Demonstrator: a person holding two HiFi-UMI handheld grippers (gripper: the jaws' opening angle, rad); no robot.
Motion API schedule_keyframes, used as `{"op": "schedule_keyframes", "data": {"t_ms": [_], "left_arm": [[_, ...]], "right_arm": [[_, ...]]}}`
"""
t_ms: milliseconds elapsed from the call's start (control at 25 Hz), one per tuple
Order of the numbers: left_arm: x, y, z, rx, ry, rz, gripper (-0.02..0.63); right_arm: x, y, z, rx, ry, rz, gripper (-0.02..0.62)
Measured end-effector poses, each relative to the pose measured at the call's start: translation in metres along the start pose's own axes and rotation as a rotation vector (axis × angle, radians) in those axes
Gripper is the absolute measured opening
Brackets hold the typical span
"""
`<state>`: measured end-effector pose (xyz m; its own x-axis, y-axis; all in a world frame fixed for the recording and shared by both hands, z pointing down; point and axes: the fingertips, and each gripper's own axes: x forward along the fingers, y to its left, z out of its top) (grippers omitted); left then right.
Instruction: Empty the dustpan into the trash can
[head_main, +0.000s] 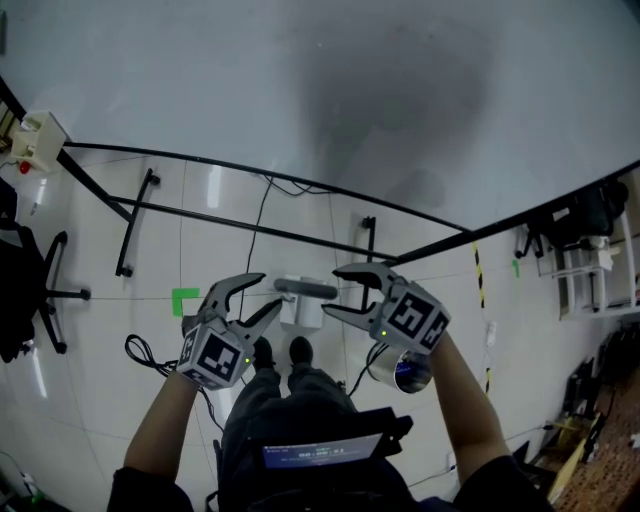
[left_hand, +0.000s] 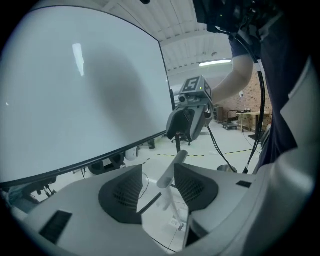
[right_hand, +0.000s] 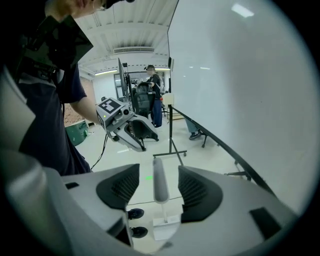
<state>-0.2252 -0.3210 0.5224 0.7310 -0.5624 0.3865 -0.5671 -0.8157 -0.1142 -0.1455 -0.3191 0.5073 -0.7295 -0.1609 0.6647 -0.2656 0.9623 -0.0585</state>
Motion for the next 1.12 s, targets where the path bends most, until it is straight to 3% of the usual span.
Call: {"op": "schedule_keyframes", "data": {"t_ms": [320, 760, 1120], "left_arm": [[-0.014, 0.011, 0.029, 0.011, -0.048, 0.035, 0.199], [0.005, -0.008, 0.09, 0.034, -0.154, -0.057, 0.199], [0.021, -0.057, 0.17, 0.157, -0.194, -0.139, 0.199]], "right_arm": [[-0.027, 0.004, 0.01, 0.001, -0.028, -0.072, 0.272], [-0.087, 0.004, 0.012, 0.023, -0.091, -0.224, 0.272], [-0.163, 0.018, 0.007, 0.024, -0.199, -0.342, 0.272]]}}
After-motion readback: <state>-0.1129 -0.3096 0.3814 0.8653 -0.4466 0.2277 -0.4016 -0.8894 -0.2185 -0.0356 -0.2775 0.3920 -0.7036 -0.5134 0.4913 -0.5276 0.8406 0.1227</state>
